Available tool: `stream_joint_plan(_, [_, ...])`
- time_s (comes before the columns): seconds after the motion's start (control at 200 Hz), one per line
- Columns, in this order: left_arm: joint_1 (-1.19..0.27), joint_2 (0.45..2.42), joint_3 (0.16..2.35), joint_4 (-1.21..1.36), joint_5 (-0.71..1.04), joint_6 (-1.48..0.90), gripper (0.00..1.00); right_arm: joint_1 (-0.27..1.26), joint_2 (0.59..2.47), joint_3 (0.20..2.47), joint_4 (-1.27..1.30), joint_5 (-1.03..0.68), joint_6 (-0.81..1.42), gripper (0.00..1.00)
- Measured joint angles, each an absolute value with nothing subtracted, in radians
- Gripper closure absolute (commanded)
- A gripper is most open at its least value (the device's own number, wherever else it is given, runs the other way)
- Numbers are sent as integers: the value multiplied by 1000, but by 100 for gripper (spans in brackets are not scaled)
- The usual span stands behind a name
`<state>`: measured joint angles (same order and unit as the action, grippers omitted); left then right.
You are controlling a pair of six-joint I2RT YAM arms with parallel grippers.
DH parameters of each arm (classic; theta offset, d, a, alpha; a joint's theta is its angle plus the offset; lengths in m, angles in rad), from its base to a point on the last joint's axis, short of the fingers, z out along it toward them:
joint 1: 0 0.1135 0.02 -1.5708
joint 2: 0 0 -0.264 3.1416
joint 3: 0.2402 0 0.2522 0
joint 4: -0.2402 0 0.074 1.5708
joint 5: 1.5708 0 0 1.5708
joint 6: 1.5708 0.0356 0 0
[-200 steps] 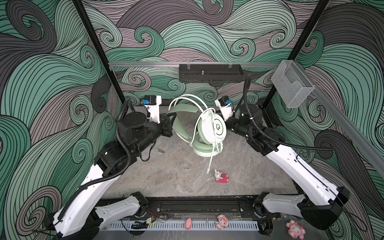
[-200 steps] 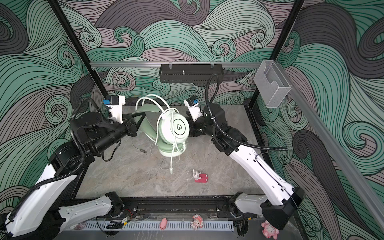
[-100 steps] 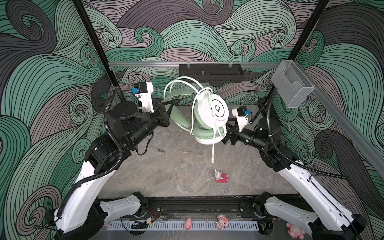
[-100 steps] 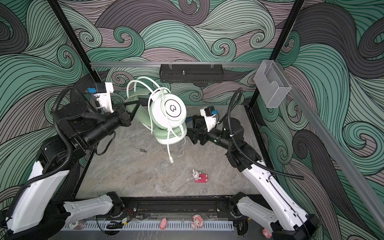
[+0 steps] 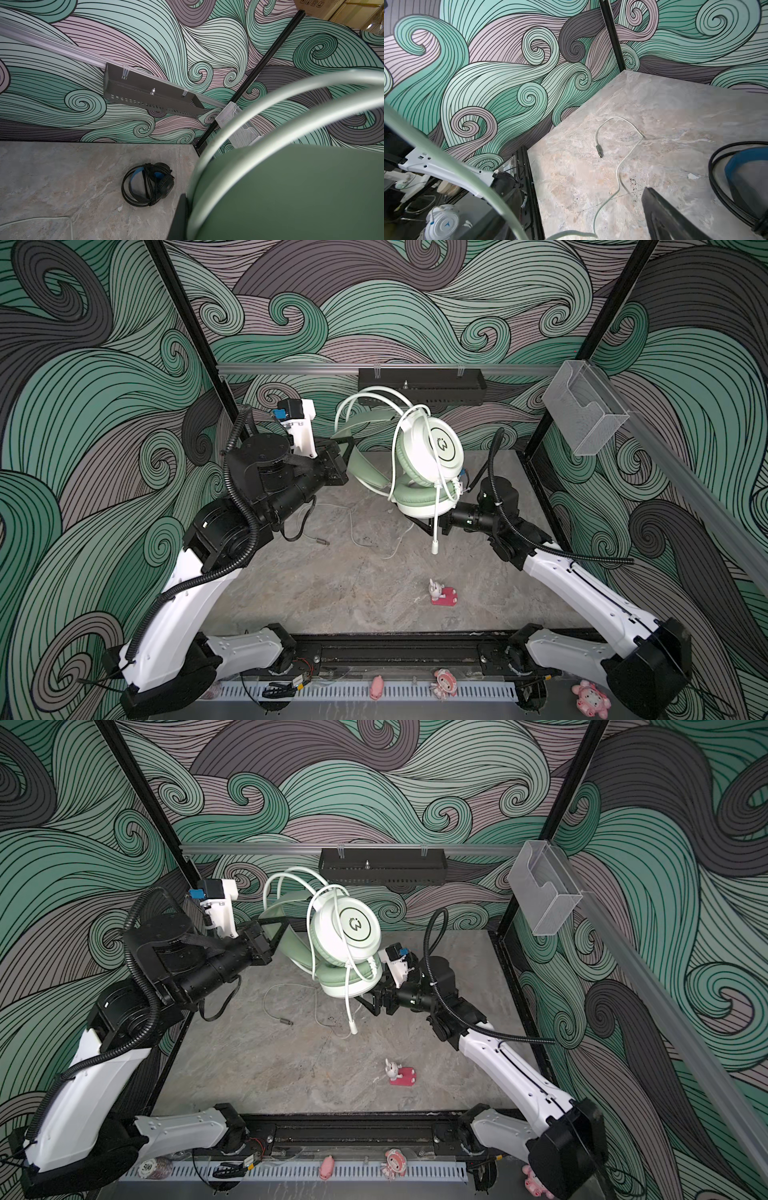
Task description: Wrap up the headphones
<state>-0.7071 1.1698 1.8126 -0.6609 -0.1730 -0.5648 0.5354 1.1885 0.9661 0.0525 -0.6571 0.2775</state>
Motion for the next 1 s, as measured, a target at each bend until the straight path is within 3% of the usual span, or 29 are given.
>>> stream_joint_plan(0.25, [-707, 1174, 1813, -657, -173, -587, 100, 543, 1291, 966, 151, -690, 337, 36])
stream_joint_plan(0.455, [-706, 1184, 1813, -651, -173, -605, 100, 565, 1351, 972, 184, -702, 365, 76])
stream_joint_plan(0.655, [-690, 1160, 1753, -577, -218, -683, 100, 629, 1352, 975, 113, -630, 306, 100])
stream_joint_plan(0.996, [-596, 1167, 1700, -500, -321, -801, 100, 776, 1270, 1007, -128, -346, 130, 100])
